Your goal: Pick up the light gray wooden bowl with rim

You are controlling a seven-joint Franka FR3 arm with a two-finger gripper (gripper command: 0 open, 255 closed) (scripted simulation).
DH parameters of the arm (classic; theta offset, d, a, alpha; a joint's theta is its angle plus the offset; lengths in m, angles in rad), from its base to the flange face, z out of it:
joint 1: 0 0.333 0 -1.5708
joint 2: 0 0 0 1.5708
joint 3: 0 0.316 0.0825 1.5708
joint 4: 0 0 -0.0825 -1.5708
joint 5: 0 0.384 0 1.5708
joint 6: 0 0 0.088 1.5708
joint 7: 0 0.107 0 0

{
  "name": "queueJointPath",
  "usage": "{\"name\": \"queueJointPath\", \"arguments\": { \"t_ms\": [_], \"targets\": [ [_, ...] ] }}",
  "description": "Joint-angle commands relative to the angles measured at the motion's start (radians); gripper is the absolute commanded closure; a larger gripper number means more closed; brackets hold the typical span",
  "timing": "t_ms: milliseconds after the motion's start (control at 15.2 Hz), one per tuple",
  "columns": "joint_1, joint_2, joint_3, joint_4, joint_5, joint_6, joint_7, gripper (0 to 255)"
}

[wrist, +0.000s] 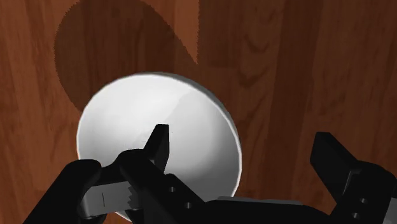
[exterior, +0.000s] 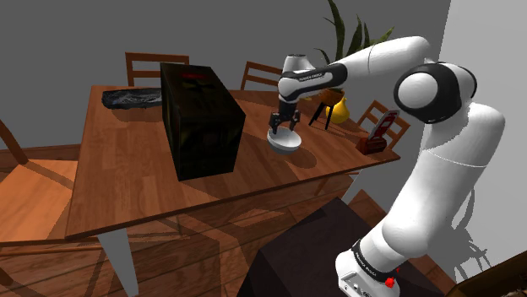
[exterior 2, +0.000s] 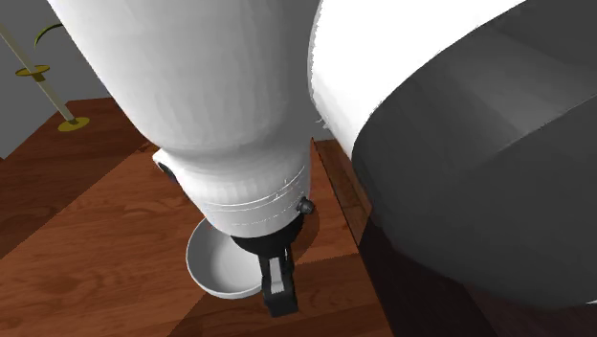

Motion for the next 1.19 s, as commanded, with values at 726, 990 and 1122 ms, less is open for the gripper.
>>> {"name": "queueJointPath", "arguments": {
  "t_ms": [726, 990, 1122],
  "targets": [
    [-0.014, 0.291, 0.004, 0.223, 0.014, 0.075, -0.011, 0],
    [-0.015, 0.304, 0.004, 0.221, 0.014, 0.089, -0.010, 255],
    [-0.015, 0.304, 0.004, 0.222, 0.014, 0.089, -0.009, 255]
  ]
}}
